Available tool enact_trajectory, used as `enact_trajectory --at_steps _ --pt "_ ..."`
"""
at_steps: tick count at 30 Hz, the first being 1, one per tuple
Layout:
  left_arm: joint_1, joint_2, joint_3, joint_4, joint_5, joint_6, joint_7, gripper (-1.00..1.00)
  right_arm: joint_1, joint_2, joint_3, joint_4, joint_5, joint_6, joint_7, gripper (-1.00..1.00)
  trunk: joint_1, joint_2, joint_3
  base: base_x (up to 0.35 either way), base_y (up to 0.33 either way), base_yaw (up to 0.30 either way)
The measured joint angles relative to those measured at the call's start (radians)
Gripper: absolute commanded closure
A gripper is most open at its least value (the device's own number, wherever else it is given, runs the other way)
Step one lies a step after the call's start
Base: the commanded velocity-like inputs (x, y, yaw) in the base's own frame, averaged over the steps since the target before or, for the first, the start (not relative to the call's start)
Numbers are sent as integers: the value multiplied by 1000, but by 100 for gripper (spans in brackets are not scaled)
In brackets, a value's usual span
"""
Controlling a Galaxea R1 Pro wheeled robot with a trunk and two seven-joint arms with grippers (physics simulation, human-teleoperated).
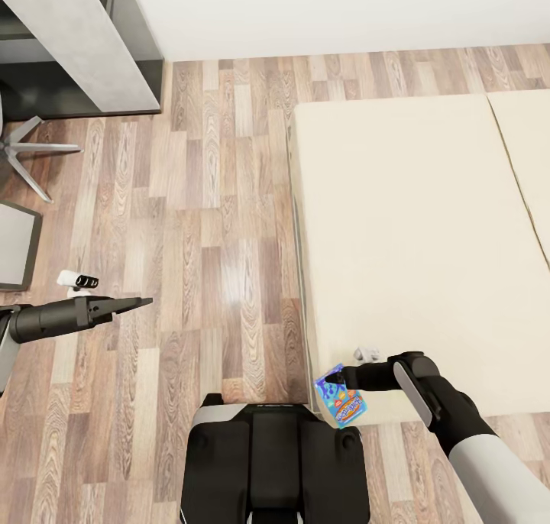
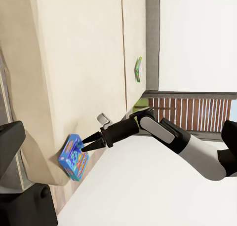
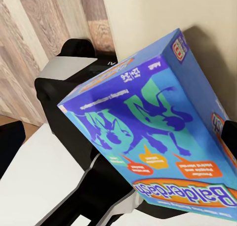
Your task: Put all the toys in the child's room - the three board games (two on the bed and one on the table), the two jigsaw puzzles on the table, and the tennis ball on the table - inside the toy box on the table in the child's room.
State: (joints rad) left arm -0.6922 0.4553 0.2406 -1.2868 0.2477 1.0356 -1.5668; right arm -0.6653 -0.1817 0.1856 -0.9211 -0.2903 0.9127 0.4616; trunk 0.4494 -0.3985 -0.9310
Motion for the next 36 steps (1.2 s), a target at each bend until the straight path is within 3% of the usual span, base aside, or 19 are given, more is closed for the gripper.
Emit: enact_trajectory --at_steps 36 --pt "1 0 0 0 -1 0 0 -100 2 -6 -1 -8 -3 0 9 -100 0 0 5 0 11 0"
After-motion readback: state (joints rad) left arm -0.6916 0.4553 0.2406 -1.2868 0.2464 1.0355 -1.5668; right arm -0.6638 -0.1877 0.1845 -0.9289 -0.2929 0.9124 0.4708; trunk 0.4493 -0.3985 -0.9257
